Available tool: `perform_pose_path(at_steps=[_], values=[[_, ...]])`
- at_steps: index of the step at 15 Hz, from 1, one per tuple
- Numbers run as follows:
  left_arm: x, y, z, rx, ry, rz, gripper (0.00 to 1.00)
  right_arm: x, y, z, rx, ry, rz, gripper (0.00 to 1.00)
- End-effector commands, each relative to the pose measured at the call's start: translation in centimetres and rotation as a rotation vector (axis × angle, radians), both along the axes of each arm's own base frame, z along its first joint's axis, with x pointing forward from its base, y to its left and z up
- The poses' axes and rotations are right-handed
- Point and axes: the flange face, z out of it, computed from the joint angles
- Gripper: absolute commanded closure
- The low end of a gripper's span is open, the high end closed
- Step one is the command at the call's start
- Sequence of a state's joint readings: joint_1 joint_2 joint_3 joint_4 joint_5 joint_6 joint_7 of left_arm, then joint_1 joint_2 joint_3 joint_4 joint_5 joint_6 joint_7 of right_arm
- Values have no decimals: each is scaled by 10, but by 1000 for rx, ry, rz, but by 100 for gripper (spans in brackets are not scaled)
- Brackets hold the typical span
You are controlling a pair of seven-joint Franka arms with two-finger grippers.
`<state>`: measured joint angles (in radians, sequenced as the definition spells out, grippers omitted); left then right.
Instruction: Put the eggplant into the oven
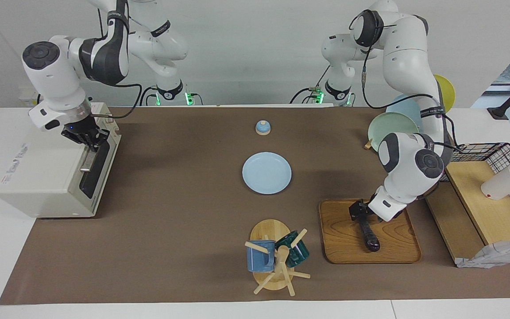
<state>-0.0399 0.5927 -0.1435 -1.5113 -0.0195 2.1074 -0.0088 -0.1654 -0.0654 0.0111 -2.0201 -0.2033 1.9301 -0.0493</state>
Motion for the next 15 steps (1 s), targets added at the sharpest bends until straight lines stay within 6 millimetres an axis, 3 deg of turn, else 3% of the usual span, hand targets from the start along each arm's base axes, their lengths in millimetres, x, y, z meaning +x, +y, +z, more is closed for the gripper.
perform_pose_path(at_steps=[1, 7, 9, 10, 12, 15], values=[[-2, -3, -2, 19, -18, -27, 0, -3, -3, -7, -37, -1, 13, 100], [-11, -1, -12, 51, -17, -75, 0, -6, 2, -24, -29, -14, 17, 100], [-11, 0, -12, 51, -18, -85, 0, -5, 14, -29, -27, -9, 27, 100], [-11, 0, -12, 51, -16, -83, 5, -5, 28, -35, -17, -7, 32, 100], [-11, 0, -10, 51, -12, -83, 27, -2, 49, -46, 17, -29, 26, 100], [-11, 0, -10, 52, -15, -87, 66, 6, 56, -72, 53, -45, 24, 100]])
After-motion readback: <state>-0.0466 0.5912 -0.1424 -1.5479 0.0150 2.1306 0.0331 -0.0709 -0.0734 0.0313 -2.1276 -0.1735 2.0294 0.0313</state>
